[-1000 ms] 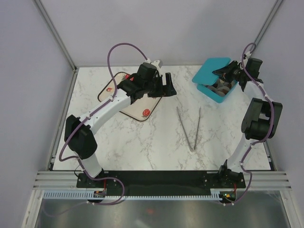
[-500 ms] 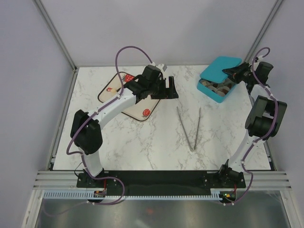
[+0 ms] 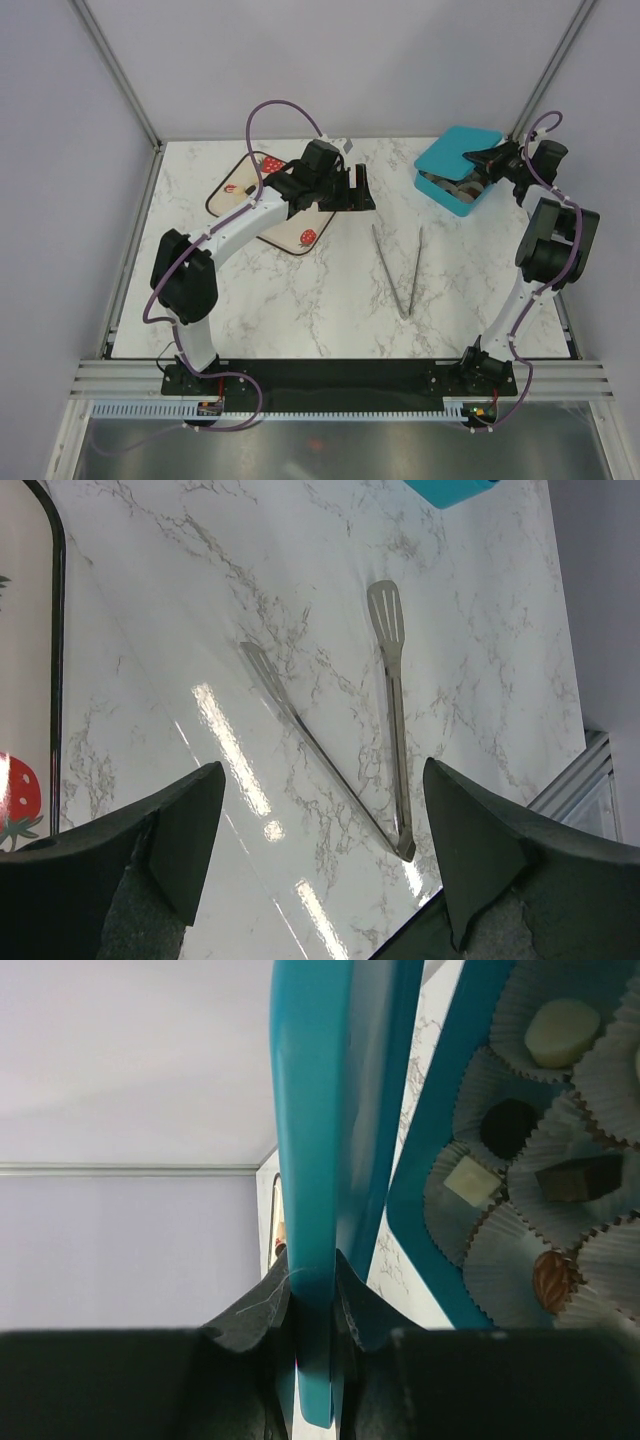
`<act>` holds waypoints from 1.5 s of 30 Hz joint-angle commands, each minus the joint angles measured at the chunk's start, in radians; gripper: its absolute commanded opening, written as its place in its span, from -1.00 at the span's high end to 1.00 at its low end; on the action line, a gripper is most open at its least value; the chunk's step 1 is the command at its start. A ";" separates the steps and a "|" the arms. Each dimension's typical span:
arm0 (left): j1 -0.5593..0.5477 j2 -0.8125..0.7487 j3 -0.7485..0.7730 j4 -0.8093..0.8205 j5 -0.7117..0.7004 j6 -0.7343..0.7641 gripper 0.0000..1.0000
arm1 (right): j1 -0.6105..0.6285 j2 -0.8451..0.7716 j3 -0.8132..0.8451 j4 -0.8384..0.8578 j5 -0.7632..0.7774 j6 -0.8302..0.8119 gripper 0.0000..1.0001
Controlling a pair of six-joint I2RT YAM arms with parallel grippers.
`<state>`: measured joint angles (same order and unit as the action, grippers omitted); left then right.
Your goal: Pack the chocolate
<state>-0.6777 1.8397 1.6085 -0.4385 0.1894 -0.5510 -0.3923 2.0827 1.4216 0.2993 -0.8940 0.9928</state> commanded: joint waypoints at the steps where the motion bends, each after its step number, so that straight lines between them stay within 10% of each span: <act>1: 0.004 0.012 -0.001 0.041 0.018 0.040 -0.75 | -0.020 -0.006 -0.035 0.058 -0.026 0.004 1.00; 23: 0.003 -0.020 -0.033 0.044 0.015 0.042 -0.72 | -0.088 -0.006 -0.124 0.006 0.023 -0.040 0.68; 32: 0.003 -0.007 -0.013 0.044 0.015 0.045 -0.72 | -0.112 0.008 -0.188 0.322 -0.014 0.144 1.00; 45: 0.003 0.024 0.018 0.049 0.030 0.031 -0.72 | -0.108 0.060 -0.243 0.187 0.018 0.040 1.00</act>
<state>-0.6773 1.8553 1.5898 -0.4305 0.1978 -0.5495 -0.5018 2.1265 1.1969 0.5167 -0.9005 1.0931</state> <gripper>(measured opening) 0.859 0.218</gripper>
